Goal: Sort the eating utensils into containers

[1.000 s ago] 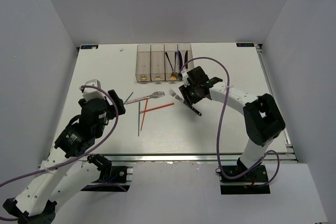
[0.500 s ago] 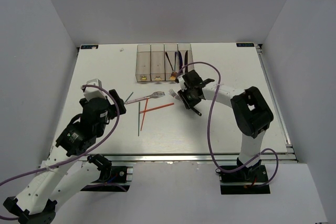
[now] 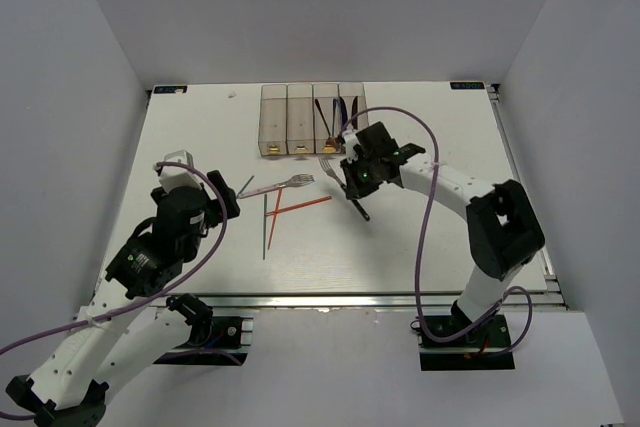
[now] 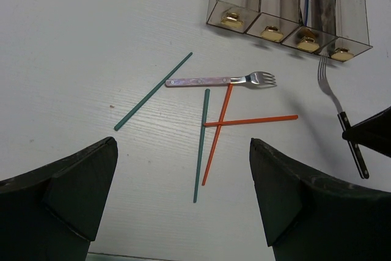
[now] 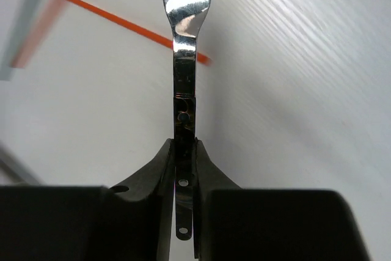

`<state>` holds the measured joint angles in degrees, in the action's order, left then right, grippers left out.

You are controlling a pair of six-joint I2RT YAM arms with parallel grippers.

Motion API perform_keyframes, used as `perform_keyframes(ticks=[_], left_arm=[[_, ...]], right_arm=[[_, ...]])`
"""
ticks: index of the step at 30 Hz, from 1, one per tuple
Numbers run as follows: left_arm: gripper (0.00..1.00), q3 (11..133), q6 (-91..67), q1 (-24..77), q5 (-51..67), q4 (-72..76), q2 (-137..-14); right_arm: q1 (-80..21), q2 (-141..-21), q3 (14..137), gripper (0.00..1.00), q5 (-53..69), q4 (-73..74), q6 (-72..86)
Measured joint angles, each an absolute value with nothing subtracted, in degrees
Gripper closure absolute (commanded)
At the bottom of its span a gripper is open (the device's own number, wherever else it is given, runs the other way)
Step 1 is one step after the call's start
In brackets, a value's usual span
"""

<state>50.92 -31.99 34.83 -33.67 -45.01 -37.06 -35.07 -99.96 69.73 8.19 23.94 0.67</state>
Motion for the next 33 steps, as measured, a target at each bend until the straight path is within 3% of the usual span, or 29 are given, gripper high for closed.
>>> perform_keyframes(ticks=[6, 12, 22, 31, 33], left_arm=[[0.02, 50.9, -32.0, 34.8, -33.7, -45.0, -37.0], [0.02, 50.9, -32.1, 34.8, -33.9, -45.0, -36.8], [0.02, 50.9, -32.2, 34.8, -33.9, -45.0, -36.5], [0.02, 50.9, -32.1, 34.8, -33.6, -45.0, -35.0], [0.02, 50.9, -32.0, 34.8, -33.6, -45.0, -35.0]], right_arm=[[-35.4, -107.0, 92.6, 1.0, 22.9, 23.0, 6.7], [-35.6, -125.1, 116.0, 1.0, 17.9, 14.3, 21.2], [-34.9, -143.2, 132.7, 1.0, 3.4, 7.1, 29.3], [-34.5, -143.7, 131.3, 1.0, -2.7, 5.3, 27.2], [-34.5, -143.7, 131.0, 0.89, -3.0, 4.6, 26.9]])
